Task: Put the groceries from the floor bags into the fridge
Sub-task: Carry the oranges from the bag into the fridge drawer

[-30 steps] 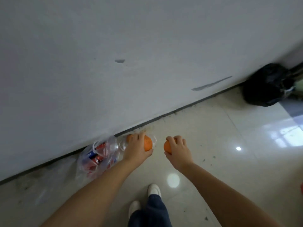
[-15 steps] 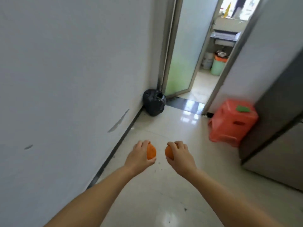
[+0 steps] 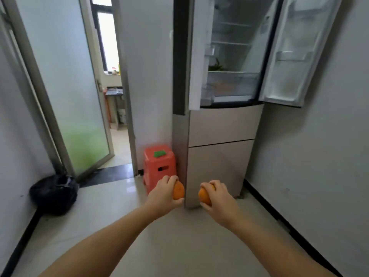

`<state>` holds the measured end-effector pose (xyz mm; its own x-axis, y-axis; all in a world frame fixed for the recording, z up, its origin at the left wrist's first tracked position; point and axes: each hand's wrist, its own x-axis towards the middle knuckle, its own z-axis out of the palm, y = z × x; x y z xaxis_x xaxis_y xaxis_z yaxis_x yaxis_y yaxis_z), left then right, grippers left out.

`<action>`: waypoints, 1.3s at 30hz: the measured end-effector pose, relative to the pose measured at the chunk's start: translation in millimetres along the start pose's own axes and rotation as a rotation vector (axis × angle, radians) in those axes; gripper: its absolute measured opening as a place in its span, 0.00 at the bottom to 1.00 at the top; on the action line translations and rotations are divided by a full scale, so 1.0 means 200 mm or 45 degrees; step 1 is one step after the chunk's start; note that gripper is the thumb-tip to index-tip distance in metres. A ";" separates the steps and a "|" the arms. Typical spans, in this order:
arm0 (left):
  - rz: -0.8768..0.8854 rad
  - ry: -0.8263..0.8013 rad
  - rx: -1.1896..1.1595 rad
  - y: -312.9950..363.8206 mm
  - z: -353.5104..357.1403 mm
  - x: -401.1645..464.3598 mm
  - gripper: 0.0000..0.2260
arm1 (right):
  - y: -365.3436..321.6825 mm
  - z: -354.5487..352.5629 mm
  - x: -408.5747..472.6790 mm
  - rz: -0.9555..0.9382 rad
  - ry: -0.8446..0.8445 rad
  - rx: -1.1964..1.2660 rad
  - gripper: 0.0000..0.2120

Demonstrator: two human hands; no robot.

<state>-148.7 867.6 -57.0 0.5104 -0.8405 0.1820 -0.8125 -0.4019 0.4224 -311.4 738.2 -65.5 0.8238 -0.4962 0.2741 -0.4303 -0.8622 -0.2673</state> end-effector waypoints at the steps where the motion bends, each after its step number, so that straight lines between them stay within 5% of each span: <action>1: 0.025 -0.001 -0.016 0.13 0.05 0.09 0.30 | 0.14 -0.07 -0.01 0.017 0.022 -0.021 0.26; 12: 0.250 0.046 -0.131 1.03 0.42 1.01 0.30 | 1.26 -0.50 0.21 0.149 0.159 -0.078 0.27; 27: 0.384 0.374 -0.170 1.37 0.17 2.83 0.29 | 2.11 -1.09 1.80 0.098 0.474 -0.156 0.27; 39: 0.295 0.636 -0.033 1.29 -0.22 3.95 0.29 | 2.42 -1.30 3.17 -0.327 0.664 -0.057 0.29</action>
<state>56.5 116.0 234.5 0.3958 -0.6283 0.6698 -0.9155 -0.2123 0.3418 -94.2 -19.4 219.8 0.6183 -0.2458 0.7465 -0.2655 -0.9593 -0.0960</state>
